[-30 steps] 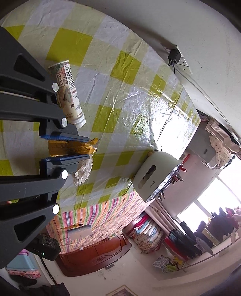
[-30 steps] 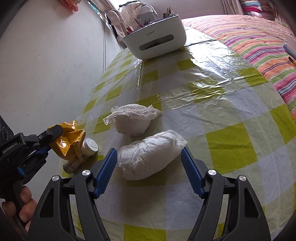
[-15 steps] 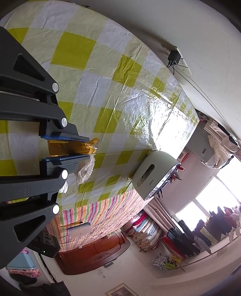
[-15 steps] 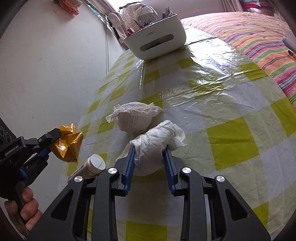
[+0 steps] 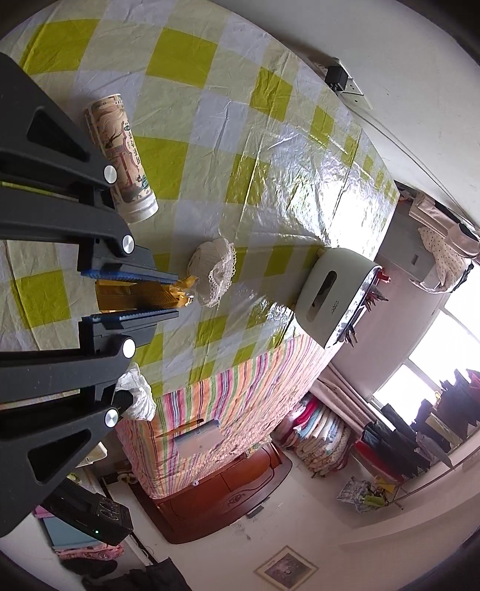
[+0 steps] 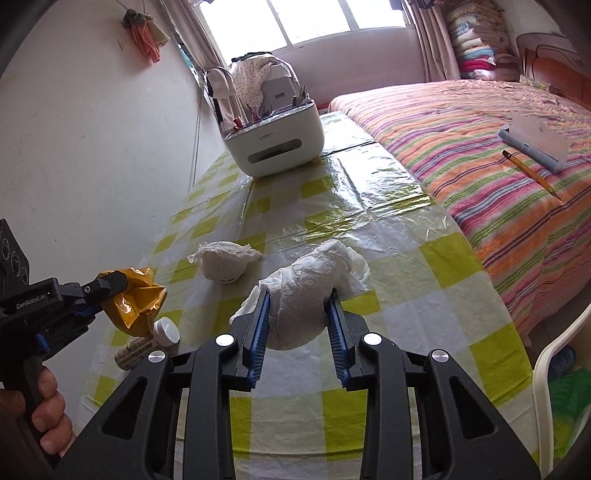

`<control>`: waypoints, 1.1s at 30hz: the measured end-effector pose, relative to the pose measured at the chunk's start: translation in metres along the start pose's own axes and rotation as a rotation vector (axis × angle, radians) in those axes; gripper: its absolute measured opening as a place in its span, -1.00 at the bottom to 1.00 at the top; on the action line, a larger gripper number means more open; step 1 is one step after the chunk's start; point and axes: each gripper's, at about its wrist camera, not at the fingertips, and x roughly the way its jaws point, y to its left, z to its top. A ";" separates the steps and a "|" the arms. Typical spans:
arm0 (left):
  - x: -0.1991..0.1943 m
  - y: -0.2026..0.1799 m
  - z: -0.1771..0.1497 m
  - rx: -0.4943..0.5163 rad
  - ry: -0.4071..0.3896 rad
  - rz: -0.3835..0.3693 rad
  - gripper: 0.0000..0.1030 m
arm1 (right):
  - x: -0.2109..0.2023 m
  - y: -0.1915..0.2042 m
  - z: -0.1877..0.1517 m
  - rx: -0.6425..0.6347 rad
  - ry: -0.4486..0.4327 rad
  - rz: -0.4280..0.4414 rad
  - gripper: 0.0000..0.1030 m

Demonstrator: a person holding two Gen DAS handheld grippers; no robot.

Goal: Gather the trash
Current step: 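Drop the glove into the bin with the right tool while the left tool drops the wrapper in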

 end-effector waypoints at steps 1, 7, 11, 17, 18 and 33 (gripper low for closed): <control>0.001 -0.006 -0.003 0.013 0.005 -0.006 -0.75 | -0.006 -0.005 -0.001 0.003 -0.013 -0.012 -0.44; 0.004 -0.035 -0.023 0.083 0.030 -0.041 -0.75 | -0.038 -0.026 -0.010 0.032 -0.082 -0.062 -0.44; 0.000 -0.060 -0.037 0.144 0.028 -0.061 -0.75 | -0.057 -0.049 -0.020 0.084 -0.115 -0.096 -0.44; -0.002 -0.098 -0.058 0.218 0.041 -0.103 -0.75 | -0.081 -0.093 -0.031 0.189 -0.149 -0.165 -0.44; -0.002 -0.103 -0.061 0.225 0.045 -0.111 -0.75 | -0.085 -0.098 -0.033 0.203 -0.158 -0.180 -0.44; 0.017 -0.170 -0.100 0.330 0.122 -0.166 -0.75 | -0.136 -0.156 -0.049 0.366 -0.290 -0.348 -0.43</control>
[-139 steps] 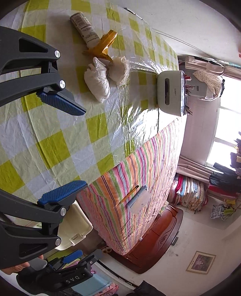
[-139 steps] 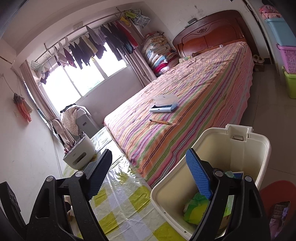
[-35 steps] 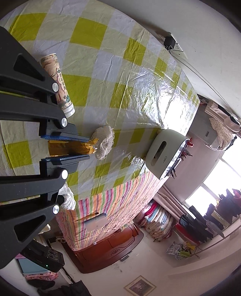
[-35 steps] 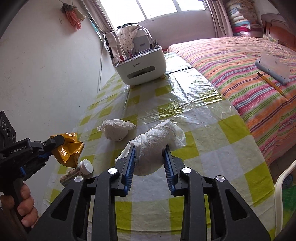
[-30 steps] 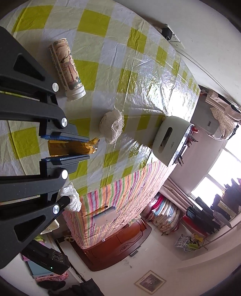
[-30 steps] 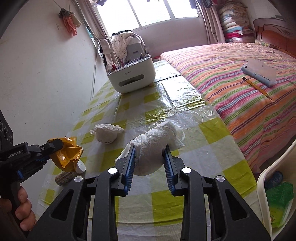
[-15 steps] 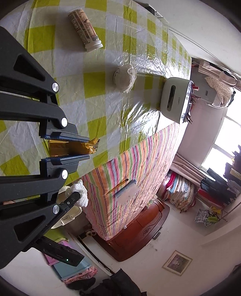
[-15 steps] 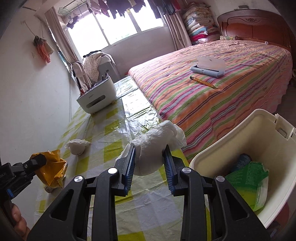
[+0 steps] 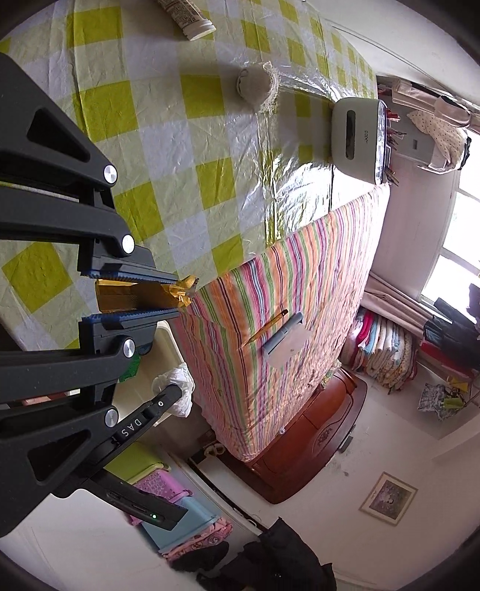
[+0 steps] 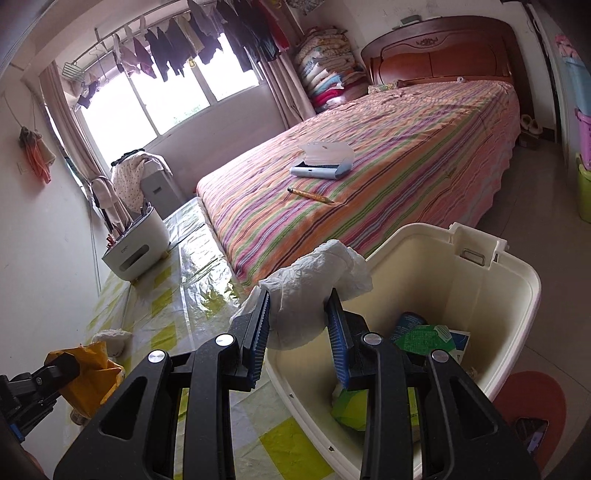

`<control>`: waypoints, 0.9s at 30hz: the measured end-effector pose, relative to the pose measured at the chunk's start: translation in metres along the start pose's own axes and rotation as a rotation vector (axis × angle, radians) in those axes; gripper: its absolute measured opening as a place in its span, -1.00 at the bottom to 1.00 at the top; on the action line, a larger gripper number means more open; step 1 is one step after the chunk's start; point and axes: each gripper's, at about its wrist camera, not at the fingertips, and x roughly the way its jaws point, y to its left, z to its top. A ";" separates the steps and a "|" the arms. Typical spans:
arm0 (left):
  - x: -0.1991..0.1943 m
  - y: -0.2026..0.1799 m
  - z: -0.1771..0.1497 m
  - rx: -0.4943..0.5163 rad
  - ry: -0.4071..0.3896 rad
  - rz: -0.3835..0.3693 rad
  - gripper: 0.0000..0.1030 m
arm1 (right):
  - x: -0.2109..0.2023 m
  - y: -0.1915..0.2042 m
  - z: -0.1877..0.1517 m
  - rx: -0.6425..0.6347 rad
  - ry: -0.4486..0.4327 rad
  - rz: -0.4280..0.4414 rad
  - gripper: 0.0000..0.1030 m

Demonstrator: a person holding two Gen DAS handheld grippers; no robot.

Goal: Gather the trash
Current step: 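Drop the glove into the bin with the right tool while the left tool drops the wrapper in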

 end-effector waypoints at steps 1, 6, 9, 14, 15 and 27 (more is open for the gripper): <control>0.001 -0.001 0.000 0.001 0.003 0.001 -0.75 | 0.000 -0.002 0.001 0.006 -0.003 -0.001 -0.42; 0.006 -0.001 -0.002 0.002 0.017 0.008 -0.75 | -0.002 -0.012 0.003 0.062 -0.018 -0.024 -0.36; 0.009 -0.003 -0.002 0.006 0.023 0.013 -0.75 | -0.003 -0.016 0.004 0.077 -0.022 -0.031 -0.27; 0.017 -0.005 -0.003 0.005 0.033 0.011 -0.75 | -0.005 -0.019 0.005 0.094 -0.043 -0.054 0.16; 0.020 -0.005 -0.002 0.003 0.038 0.008 -0.75 | -0.006 -0.021 0.005 0.101 -0.049 -0.051 0.17; 0.071 -0.031 0.001 0.021 0.109 -0.047 -0.75 | -0.065 -0.038 0.011 0.210 -0.375 -0.007 0.34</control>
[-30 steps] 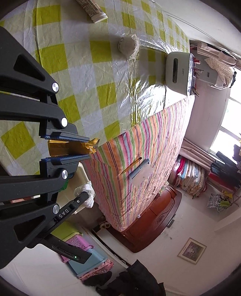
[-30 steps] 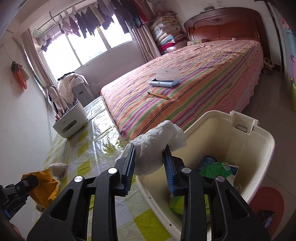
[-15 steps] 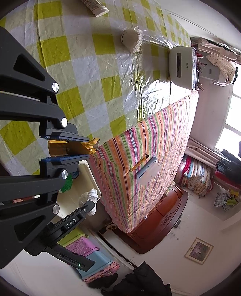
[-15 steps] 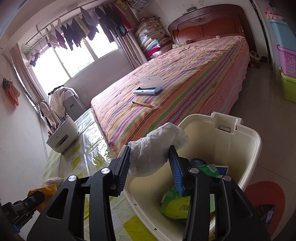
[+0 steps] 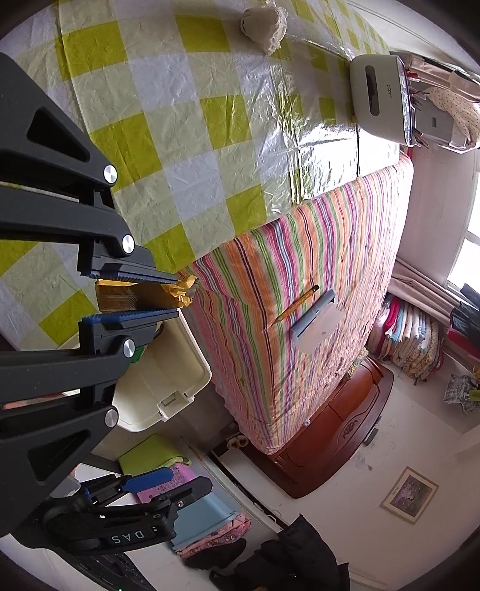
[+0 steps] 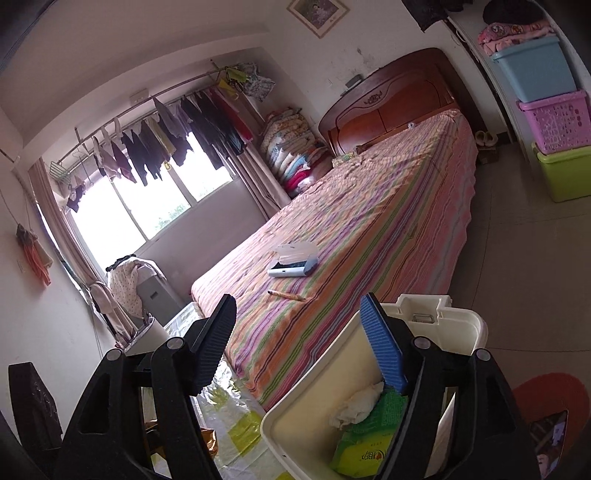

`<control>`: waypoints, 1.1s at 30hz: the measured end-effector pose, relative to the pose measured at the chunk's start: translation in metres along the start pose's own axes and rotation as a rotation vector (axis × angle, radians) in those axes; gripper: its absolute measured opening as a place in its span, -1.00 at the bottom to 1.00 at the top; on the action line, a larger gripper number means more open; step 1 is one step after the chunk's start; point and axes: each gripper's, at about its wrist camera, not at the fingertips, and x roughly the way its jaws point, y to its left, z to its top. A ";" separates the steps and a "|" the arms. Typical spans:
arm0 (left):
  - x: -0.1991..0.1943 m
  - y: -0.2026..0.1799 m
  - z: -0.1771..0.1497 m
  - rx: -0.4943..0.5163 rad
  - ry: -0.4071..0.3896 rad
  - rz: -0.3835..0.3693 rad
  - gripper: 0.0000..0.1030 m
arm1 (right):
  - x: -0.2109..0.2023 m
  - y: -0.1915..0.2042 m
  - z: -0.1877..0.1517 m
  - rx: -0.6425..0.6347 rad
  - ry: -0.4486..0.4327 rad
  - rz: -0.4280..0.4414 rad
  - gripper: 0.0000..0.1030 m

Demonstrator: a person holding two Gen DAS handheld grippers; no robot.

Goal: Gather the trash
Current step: 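Drop the glove into the bin with the right tool while the left tool drops the wrapper in, then withdraw both open tools from the bin back toward the table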

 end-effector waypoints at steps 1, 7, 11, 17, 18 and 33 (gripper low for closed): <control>0.006 -0.003 0.001 0.004 0.010 -0.004 -0.75 | -0.002 -0.001 0.002 0.003 -0.013 0.005 0.34; 0.040 -0.023 0.001 0.045 0.068 -0.031 -0.75 | -0.009 -0.004 0.008 0.015 -0.068 0.020 0.36; 0.059 -0.034 0.002 0.059 0.098 -0.044 -0.75 | -0.011 -0.008 0.009 0.031 -0.075 0.025 0.36; 0.076 -0.055 0.003 0.107 0.114 -0.086 -0.69 | -0.018 -0.010 0.013 0.042 -0.122 0.029 0.36; 0.079 -0.058 0.002 0.115 0.122 -0.088 -0.43 | -0.019 -0.011 0.014 0.045 -0.127 0.029 0.36; 0.012 -0.011 -0.001 0.066 -0.032 0.068 0.51 | -0.009 -0.002 0.007 0.014 -0.070 0.026 0.42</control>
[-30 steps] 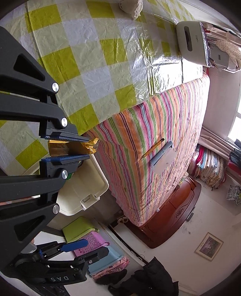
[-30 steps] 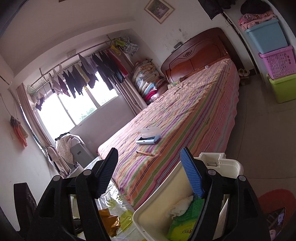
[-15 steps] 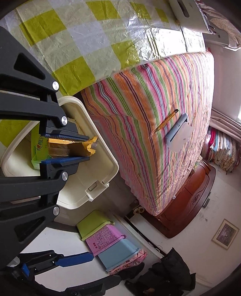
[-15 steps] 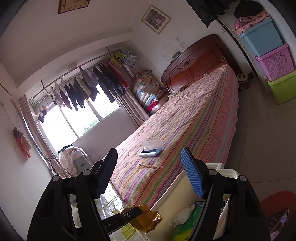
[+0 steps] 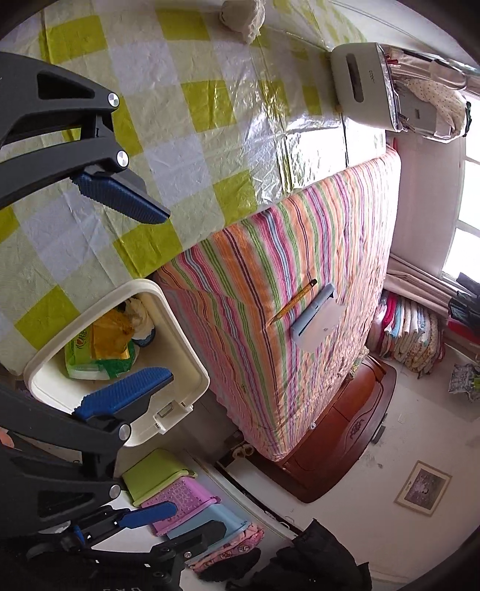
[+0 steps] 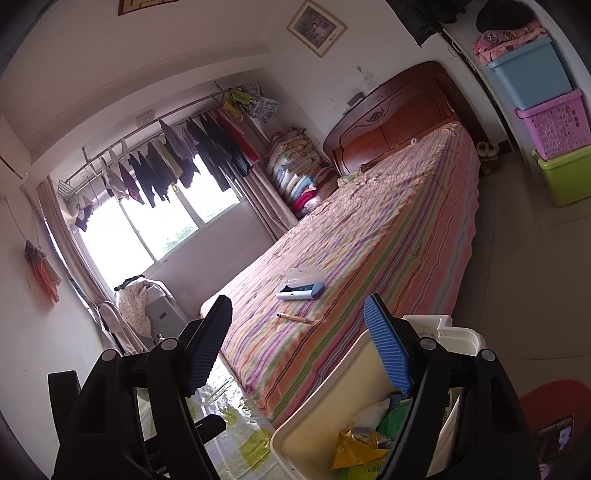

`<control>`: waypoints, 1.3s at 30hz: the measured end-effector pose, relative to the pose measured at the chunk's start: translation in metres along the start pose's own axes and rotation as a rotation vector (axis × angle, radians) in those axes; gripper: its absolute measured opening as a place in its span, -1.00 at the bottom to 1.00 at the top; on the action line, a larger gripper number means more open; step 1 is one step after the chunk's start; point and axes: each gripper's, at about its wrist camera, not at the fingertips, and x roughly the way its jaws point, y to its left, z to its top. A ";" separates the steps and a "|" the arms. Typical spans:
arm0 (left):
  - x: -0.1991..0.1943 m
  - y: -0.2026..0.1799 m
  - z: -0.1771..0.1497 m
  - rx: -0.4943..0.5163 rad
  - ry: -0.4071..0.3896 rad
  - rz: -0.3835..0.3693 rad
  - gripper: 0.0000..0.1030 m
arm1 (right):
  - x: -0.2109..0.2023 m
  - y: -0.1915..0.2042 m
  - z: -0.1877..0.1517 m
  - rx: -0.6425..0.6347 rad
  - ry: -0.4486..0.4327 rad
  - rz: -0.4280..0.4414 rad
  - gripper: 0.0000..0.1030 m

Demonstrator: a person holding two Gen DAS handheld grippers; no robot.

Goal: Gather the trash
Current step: 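Withdraw both open tools from the bin back toward the table, then grasp the cream drink bottle with the left tool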

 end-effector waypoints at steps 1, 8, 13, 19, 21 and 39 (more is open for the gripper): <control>-0.007 0.008 -0.002 0.003 0.000 0.017 0.51 | 0.000 0.001 -0.001 -0.002 0.003 0.002 0.42; -0.071 0.079 -0.015 -0.036 -0.061 0.158 0.51 | 0.005 0.019 -0.012 -0.048 0.050 0.024 0.46; -0.112 0.124 -0.016 -0.079 -0.138 0.225 0.51 | 0.009 0.034 -0.022 -0.082 0.081 0.039 0.47; -0.142 0.161 -0.024 -0.078 -0.162 0.265 0.51 | 0.014 0.051 -0.037 -0.130 0.138 0.062 0.47; -0.147 0.174 -0.028 -0.087 -0.159 0.285 0.51 | 0.016 0.056 -0.040 -0.135 0.152 0.067 0.48; -0.139 0.260 -0.023 -0.124 -0.032 0.339 0.51 | 0.027 0.085 -0.071 -0.185 0.286 0.129 0.48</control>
